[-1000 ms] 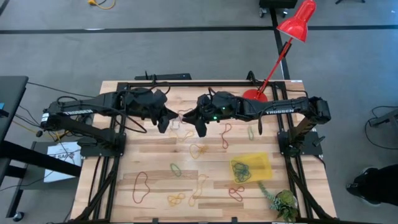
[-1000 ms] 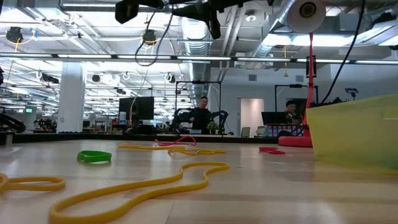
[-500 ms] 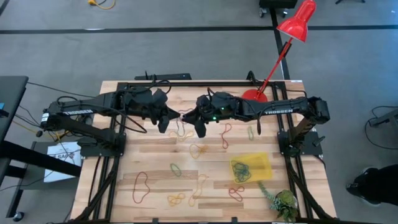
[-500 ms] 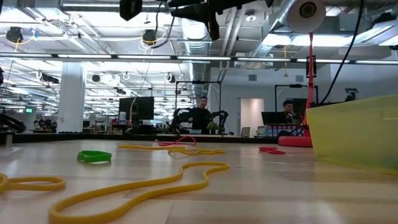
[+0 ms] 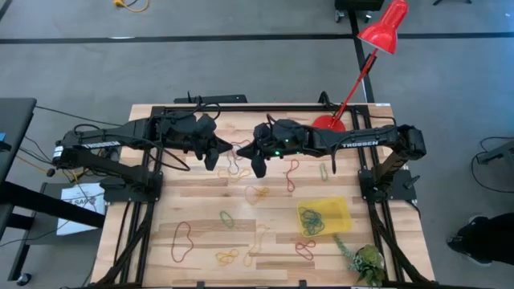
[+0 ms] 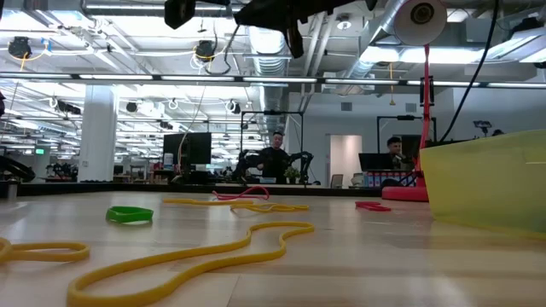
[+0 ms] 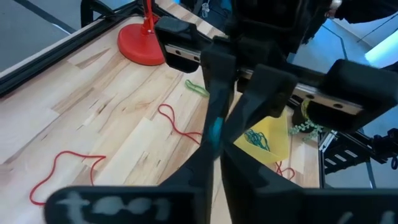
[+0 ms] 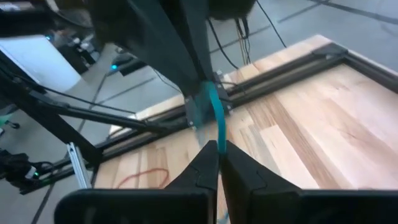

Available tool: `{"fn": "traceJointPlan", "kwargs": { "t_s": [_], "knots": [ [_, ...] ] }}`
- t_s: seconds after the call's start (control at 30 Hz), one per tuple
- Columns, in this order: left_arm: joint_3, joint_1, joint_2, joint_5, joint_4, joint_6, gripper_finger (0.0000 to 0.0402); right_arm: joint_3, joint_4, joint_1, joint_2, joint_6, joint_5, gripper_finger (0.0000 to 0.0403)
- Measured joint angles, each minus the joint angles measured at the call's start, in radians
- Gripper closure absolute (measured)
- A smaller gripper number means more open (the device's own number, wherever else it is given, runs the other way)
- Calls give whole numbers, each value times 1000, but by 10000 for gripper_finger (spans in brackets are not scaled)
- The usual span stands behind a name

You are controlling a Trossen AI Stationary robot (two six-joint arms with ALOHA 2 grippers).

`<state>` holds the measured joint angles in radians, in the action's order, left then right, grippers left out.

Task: Pick and place items into bin
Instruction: Put the blue rubber band into the yellow bin

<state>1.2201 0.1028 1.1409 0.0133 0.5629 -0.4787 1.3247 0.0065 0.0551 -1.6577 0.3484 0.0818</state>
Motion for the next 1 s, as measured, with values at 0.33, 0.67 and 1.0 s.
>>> {"fn": "traceJointPlan", "kwargs": {
  "t_s": [0.33,0.67,1.0],
  "knots": [
    [1,0,25,24,36,0,304,0,-162,-2,0,75,-32,401],
    [1,28,41,131,11,10,292,0,-685,-60,2,338,-27,402],
    [1,111,41,130,-20,86,292,0,-1037,-175,99,651,-28,402]
  ]
}}
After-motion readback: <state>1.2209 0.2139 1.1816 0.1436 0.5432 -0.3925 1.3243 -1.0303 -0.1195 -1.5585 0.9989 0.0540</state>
